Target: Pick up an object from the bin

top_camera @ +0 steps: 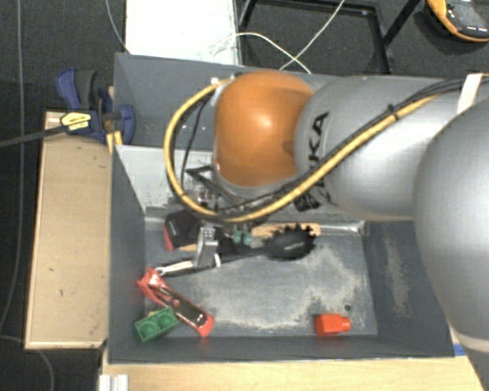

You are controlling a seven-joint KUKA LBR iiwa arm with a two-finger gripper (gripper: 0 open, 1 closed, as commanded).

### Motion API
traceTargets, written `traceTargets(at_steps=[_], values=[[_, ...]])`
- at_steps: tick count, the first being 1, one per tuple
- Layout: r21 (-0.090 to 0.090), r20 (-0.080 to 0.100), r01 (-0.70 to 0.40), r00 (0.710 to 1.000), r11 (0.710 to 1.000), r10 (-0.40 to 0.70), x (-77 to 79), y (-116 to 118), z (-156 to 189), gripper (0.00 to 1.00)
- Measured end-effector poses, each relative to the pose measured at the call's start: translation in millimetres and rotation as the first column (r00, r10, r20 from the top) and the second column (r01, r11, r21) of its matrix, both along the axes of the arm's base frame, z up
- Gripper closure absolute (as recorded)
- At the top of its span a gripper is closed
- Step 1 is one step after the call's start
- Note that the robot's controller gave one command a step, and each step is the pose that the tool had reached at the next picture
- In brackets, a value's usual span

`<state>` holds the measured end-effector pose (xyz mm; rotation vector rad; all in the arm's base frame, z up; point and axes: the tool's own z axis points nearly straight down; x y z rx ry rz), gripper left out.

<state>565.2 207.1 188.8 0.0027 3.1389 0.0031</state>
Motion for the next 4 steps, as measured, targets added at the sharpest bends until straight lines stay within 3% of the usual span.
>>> traceTargets(at_steps=[1, 2, 3, 4], values=[[-0.002, -0.003, 0.019, 1.000, 1.000, -0.019, 11.9, -118.9, -119.4, 0.00], [0.007, 0.016, -0.081, 0.997, 0.997, 0.081, 28.1, -125.7, -118.0, 0.00], [0.002, 0.002, -0.108, 0.994, 0.994, 0.108, 7.7, -61.9, -117.7, 0.00], [0.004, 0.010, 0.068, 0.998, 0.998, -0.068, 7.6, -81.4, -117.6, 0.00]])
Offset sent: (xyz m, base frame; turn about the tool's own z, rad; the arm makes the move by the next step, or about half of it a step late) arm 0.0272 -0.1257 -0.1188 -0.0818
